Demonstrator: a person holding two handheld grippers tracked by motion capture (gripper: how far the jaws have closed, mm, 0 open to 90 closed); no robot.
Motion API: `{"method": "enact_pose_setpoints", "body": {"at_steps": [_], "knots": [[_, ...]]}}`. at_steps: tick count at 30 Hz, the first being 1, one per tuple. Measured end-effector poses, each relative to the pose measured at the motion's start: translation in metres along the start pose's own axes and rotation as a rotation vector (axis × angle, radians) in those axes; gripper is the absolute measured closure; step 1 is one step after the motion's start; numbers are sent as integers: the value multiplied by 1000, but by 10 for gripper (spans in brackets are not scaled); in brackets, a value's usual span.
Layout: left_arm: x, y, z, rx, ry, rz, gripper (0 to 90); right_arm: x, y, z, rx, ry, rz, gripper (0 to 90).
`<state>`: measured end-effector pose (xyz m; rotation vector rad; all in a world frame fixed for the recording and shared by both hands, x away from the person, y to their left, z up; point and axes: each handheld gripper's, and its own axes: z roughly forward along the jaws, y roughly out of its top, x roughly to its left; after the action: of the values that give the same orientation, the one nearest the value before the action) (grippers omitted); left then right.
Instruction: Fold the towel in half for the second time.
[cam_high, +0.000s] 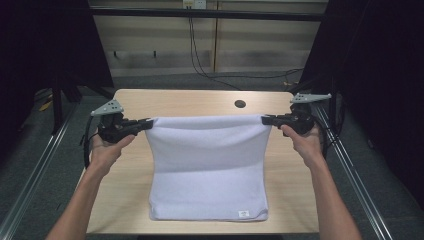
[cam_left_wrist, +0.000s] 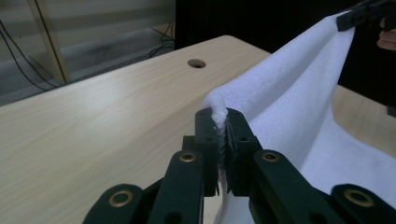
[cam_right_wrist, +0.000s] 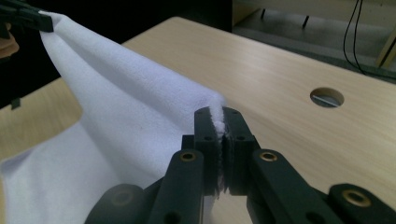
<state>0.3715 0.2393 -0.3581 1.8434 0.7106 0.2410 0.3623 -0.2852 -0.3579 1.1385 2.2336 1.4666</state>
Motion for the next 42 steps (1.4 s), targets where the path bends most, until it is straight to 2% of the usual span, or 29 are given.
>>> {"method": "enact_pose_setpoints", "body": {"at_steps": [1, 2, 3, 4, 6, 10, 11, 12, 17, 19, 21, 26, 28, 32, 37, 42], "knots": [[-3, 1, -3, -6, -15, -2, 856, 2, 1, -4, -9, 1, -4, 861], [-7, 0, -7, 1, -10, 20, 856, 4, 1, -6, -11, 3, -2, 861], [-11, -3, -10, 24, 1, 40, 856, 7, -1, -9, -9, 9, -10, 861], [-13, -6, -11, 35, -3, 42, 856, 11, -6, -12, -8, 22, -21, 860], [-19, -20, -11, 64, -8, 44, 856, 18, -16, -14, 2, 29, -29, 861], [-26, -43, -10, 85, -49, 7, 856, 36, -41, -17, 53, 43, -53, 861], [-28, -49, -10, 103, -52, 16, 856, 39, -46, -18, 60, 45, -55, 861], [-30, -55, -10, 121, -53, 14, 855, 42, -52, -19, 67, 46, -54, 861], [-37, -82, -10, 139, -87, -30, 854, 48, -80, -23, 98, 58, -27, 860], [-40, -86, -10, 152, -83, -20, 854, 52, -89, -23, 111, 60, -27, 860], [-44, -91, -13, 152, -91, -30, 854, 56, -94, -24, 120, 62, -28, 860], [-53, -100, -20, 149, -99, -39, 854, 63, -102, -30, 108, 80, -20, 860], [-56, -106, -22, 162, -101, -37, 854, 67, -107, -31, 120, 84, -21, 860], [-58, -120, -16, 203, -108, -66, 853, 72, -119, -31, 144, 87, -20, 860], [-60, -125, -15, 229, -113, -60, 853, 74, -131, -31, 175, 88, -12, 858], [-64, -137, -15, 262, -124, -65, 851, 82, -146, -29, 221, 102, -10, 852]]}}
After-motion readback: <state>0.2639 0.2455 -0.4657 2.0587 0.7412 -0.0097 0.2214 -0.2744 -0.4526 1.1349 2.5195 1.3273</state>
